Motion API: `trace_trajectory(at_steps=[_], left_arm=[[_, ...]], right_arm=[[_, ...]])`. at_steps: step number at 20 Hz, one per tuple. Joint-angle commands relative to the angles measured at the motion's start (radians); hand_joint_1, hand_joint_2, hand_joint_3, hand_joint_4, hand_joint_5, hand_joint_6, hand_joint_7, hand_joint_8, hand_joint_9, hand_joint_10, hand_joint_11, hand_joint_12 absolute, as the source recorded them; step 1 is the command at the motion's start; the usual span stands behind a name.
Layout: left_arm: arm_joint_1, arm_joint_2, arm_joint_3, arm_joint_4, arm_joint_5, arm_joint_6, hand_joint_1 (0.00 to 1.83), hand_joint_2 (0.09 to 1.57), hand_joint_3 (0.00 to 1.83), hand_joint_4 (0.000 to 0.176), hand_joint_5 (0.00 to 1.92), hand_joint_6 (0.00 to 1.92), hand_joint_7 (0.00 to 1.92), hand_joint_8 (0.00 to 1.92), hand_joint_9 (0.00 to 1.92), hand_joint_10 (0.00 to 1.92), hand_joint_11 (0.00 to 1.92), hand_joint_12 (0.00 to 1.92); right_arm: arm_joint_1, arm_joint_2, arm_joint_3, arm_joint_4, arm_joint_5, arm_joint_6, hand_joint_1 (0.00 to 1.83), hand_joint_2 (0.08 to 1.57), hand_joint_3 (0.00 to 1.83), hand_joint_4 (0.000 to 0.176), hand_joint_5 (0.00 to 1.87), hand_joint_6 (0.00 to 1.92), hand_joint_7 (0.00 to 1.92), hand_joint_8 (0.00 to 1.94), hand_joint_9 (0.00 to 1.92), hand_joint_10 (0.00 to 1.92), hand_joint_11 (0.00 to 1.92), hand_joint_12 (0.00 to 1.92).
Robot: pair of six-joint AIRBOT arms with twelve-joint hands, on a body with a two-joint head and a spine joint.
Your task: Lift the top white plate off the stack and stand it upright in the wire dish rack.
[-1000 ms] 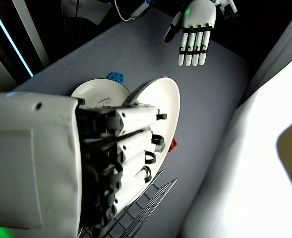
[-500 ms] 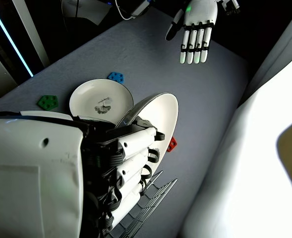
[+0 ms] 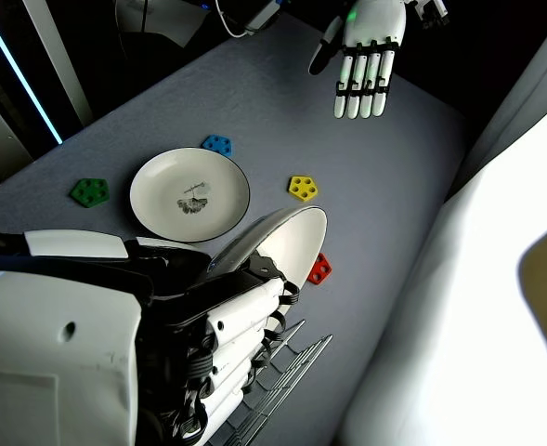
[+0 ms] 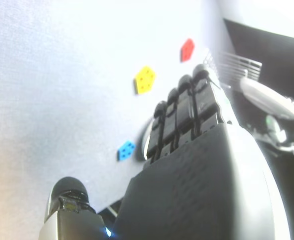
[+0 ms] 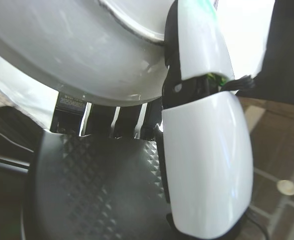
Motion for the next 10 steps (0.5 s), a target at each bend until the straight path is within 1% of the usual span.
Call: trace_trajectory(at_steps=[1,2,3,6,7,8,10], left_arm=[[-0.02,0.014,0.001,-0.089,-0.057,0.002,0.11,0.92,0.0,0.0,0.07,0.01,0.08,0.01,0.07,0.01,0.11,0.03],[-0.02,0.015,0.001,-0.089,-0.065,0.002,0.1,0.92,0.0,0.0,0.07,0.01,0.08,0.01,0.08,0.01,0.12,0.03],[-0.02,0.015,0.001,-0.089,-0.071,0.002,0.1,0.92,0.0,0.0,0.08,0.01,0.1,0.01,0.1,0.01,0.13,0.04],[-0.02,0.014,0.001,-0.089,-0.085,0.002,0.09,0.92,0.0,0.0,0.08,0.01,0.09,0.0,0.08,0.0,0.12,0.03],[-0.02,0.013,0.001,-0.089,-0.091,0.001,0.08,0.91,0.0,0.0,0.08,0.0,0.09,0.0,0.09,0.0,0.12,0.03],[-0.02,0.01,0.0,-0.089,-0.097,0.001,0.08,0.92,0.0,0.0,0.08,0.0,0.09,0.0,0.1,0.01,0.12,0.03],[-0.02,0.008,-0.001,-0.091,-0.106,-0.001,0.08,0.91,0.0,0.0,0.09,0.01,0.11,0.01,0.12,0.01,0.15,0.04]], right_arm=[[0.01,0.021,0.003,0.03,0.126,0.047,1.5,1.05,0.0,0.0,0.95,0.99,1.1,0.53,1.13,0.69,1.01,1.32],[0.009,0.022,0.001,0.024,0.119,0.062,1.5,1.05,0.0,0.0,0.97,0.96,1.09,0.56,1.13,0.69,0.99,1.33],[0.008,0.022,0.0,0.024,0.117,0.065,1.49,1.06,0.0,0.0,0.96,1.0,1.06,0.6,1.09,0.76,0.97,1.35],[0.008,0.022,0.004,0.012,0.118,0.065,1.49,1.06,0.0,0.0,0.96,1.01,1.06,0.59,1.07,0.77,0.97,1.35],[0.007,0.022,0.006,0.006,0.122,0.065,1.49,1.06,0.0,0.0,0.97,0.98,1.06,0.6,1.08,0.77,0.96,1.37],[0.005,0.022,0.01,0.003,0.126,0.065,1.49,1.07,0.0,0.0,0.96,1.0,1.04,0.62,1.05,0.82,0.94,1.4],[-0.001,0.022,0.019,-0.008,0.139,0.065,1.49,1.07,0.0,0.0,0.95,1.02,1.03,0.64,1.05,0.81,0.95,1.39]])
